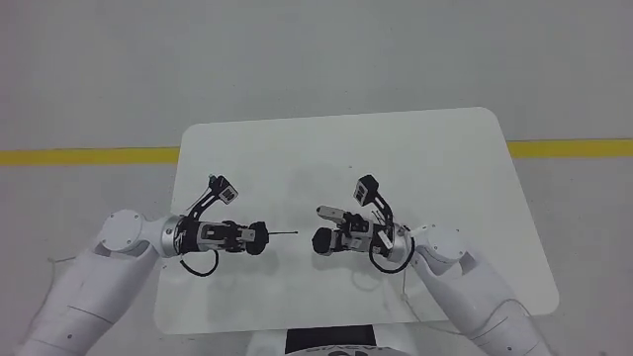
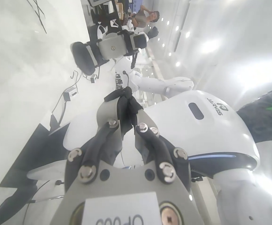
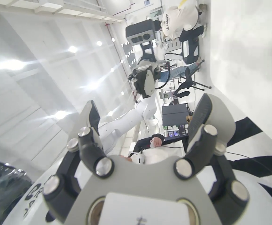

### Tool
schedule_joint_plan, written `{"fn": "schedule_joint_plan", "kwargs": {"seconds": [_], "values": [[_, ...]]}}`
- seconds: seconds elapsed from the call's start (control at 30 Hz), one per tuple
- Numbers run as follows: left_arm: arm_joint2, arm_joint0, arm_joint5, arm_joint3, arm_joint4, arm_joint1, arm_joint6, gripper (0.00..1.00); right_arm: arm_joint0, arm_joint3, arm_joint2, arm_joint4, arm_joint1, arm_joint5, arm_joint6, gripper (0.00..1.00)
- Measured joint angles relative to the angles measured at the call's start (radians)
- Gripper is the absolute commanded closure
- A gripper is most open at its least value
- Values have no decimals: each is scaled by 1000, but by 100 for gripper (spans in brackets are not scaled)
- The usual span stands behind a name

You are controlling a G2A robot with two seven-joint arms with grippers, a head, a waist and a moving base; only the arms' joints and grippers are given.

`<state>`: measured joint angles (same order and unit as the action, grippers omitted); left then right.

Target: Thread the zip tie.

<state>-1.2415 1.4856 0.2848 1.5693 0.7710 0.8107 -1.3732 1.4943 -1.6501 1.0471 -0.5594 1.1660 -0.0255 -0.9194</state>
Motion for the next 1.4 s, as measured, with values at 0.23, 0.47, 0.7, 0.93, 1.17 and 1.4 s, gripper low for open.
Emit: {"fn": "schedule_joint_plan", "kwargs": {"seconds": [0.23, 0.47, 0.7, 0.93, 1.17, 1.4], "values": [[17, -2, 10, -24, 21, -1, -17, 100, -37, 54, -25, -37, 5, -106, -125, 0], [17, -3, 11, -23, 20, -1, -17, 100, -29, 44, -32, -18, 7, -122, -68, 53], [17, -3, 11, -23, 21, -1, -17, 100, -11, 48, -53, 3, 13, -178, 16, 66], [17, -3, 11, -23, 21, -1, -17, 100, -3, 46, -77, 18, 16, -215, 17, 71], [17, -3, 11, -23, 21, -1, -17, 100, -7, 49, -99, 22, 19, -230, 22, 72], [17, -3, 11, -23, 21, -1, -17, 100, -10, 45, -109, 28, 21, -239, 30, 78]]}}
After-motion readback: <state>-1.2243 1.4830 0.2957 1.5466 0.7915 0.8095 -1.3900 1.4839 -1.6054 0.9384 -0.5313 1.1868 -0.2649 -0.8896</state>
